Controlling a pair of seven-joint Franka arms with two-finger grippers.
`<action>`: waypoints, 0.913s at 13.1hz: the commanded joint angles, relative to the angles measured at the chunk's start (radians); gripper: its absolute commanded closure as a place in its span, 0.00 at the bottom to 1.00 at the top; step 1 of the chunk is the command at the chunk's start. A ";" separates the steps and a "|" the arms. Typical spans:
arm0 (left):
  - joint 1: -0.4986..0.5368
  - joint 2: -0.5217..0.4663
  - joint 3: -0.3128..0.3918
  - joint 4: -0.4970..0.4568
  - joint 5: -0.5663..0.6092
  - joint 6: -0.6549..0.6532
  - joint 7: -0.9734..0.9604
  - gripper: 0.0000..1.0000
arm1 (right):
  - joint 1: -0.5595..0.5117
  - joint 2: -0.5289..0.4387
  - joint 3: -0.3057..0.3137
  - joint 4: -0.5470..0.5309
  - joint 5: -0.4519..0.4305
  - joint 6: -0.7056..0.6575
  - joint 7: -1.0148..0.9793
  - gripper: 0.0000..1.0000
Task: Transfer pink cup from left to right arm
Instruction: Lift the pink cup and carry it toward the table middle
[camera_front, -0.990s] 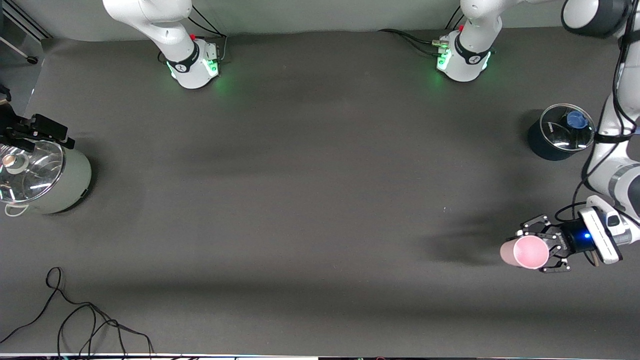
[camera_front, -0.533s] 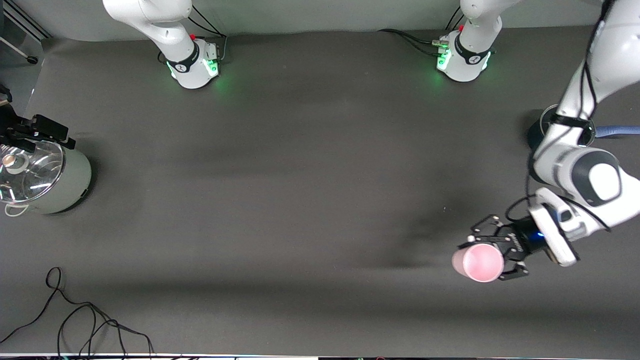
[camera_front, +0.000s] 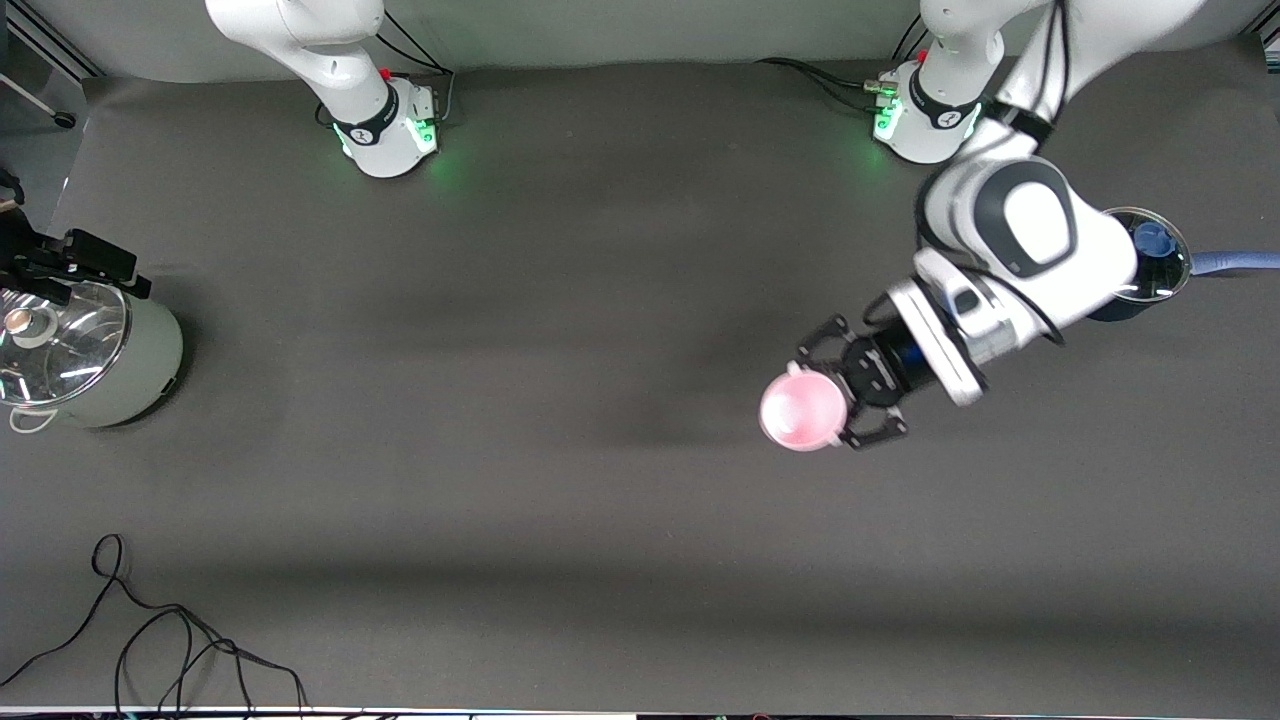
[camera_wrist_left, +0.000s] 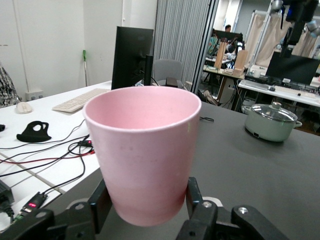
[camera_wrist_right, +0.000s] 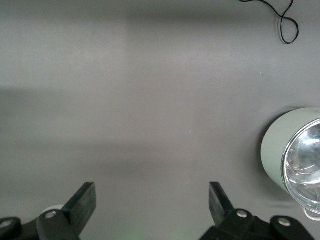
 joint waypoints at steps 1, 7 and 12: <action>-0.013 -0.051 -0.093 -0.040 -0.043 0.134 -0.007 0.83 | 0.003 0.005 -0.003 0.012 0.015 -0.013 0.015 0.00; -0.192 0.024 -0.118 0.070 -0.079 0.339 -0.008 0.82 | 0.015 0.011 0.036 0.048 0.143 -0.013 0.328 0.00; -0.231 0.058 -0.118 0.101 -0.079 0.389 -0.008 0.82 | 0.170 0.111 0.060 0.200 0.170 -0.012 0.813 0.00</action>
